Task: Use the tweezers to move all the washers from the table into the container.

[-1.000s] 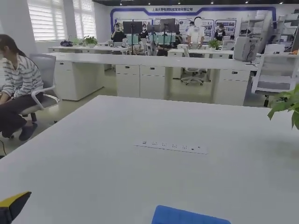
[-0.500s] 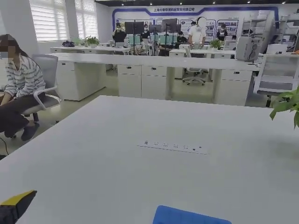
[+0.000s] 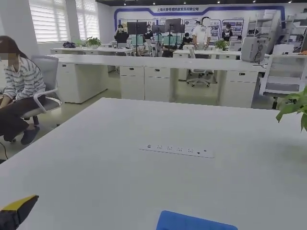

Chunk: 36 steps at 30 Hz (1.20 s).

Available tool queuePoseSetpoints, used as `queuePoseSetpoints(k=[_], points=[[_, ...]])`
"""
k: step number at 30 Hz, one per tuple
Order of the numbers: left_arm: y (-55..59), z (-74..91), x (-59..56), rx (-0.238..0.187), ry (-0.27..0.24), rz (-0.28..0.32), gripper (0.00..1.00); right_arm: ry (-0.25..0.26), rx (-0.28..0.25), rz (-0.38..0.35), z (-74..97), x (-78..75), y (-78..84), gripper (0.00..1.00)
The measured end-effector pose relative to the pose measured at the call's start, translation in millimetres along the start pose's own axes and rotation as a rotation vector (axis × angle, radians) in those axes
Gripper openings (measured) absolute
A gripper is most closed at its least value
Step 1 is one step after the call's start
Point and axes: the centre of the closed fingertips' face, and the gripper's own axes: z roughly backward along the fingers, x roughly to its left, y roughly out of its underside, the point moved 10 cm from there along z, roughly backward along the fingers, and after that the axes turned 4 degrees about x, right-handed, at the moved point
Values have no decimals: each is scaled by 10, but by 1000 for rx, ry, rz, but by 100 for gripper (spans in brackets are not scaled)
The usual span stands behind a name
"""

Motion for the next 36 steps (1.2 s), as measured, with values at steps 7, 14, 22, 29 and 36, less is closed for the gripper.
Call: queuePoseSetpoints(k=[7, 14, 22, 29, 36], points=[[3, -2, -10, 7, 4, -7, 99, 5, 9, -1, 3, -12, 11, 98], [-5, -4, -14, 6, 5, -9, 99, 1, 15, -1, -7, -8, 6, 97], [0, -4, -24, 11, 8, -11, 99, 1, 19, 0, -10, 10, 0, 97], [10, -13, -6, 12, 13, -19, 99, 0, 16, -3, -13, 8, -7, 97], [13, -11, 3, 13, 17, -16, 99, -2, 17, -4, -16, 33, -5, 97]])
